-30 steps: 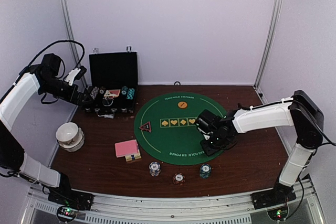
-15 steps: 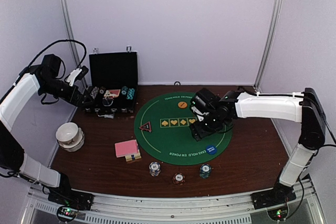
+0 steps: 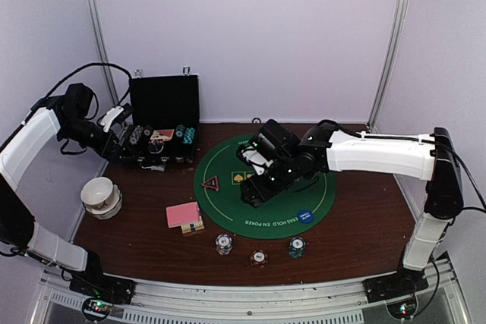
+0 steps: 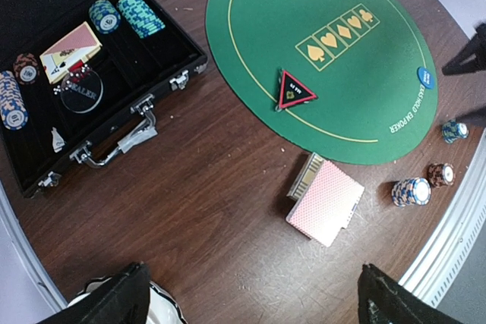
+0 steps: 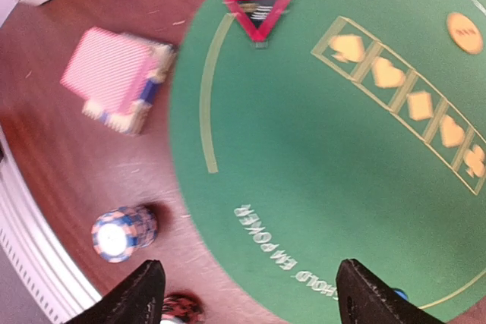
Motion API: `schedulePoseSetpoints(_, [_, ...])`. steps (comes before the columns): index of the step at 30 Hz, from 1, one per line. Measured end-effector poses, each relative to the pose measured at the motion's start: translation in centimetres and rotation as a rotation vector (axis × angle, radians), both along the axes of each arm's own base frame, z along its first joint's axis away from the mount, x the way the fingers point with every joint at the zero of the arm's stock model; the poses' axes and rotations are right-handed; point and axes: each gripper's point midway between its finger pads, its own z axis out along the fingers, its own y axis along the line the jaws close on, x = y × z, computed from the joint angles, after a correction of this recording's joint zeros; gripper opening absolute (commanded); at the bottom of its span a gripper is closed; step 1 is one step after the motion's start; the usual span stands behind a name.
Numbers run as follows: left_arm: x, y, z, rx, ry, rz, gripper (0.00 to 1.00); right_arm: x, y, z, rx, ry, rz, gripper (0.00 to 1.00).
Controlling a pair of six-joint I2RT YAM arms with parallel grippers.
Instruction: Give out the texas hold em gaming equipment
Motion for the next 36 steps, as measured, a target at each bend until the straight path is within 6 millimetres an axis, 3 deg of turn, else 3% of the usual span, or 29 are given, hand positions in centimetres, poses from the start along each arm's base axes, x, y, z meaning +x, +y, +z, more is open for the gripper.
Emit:
schedulePoseSetpoints(6, [-0.5, 0.0, -1.1, -0.002, 0.035, 0.011, 0.98, -4.2, 4.3, 0.4, -0.013, -0.043, 0.195, 0.89])
schedulePoseSetpoints(14, [-1.2, 0.1, -1.4, -0.001, 0.044, 0.026, 0.97, -7.7, 7.8, -3.2, -0.098, -0.041, 0.359, 0.90])
schedulePoseSetpoints(20, [-1.4, 0.2, -1.0, -0.001, 0.028, 0.026, 0.97, -8.6, 8.4, -5.9, -0.148, -0.012, 0.409, 0.88])
schedulePoseSetpoints(29, [-1.5, 0.1, -0.8, -0.002, 0.024, 0.028, 0.98, -9.2, 8.8, -6.6, -0.154, 0.006, 0.448, 0.81])
schedulePoseSetpoints(36, [-1.5, 0.1, -0.8, -0.003, 0.025, 0.029, 0.98, -9.3, 8.8, -8.2, -0.182, 0.027, 0.453, 0.74])
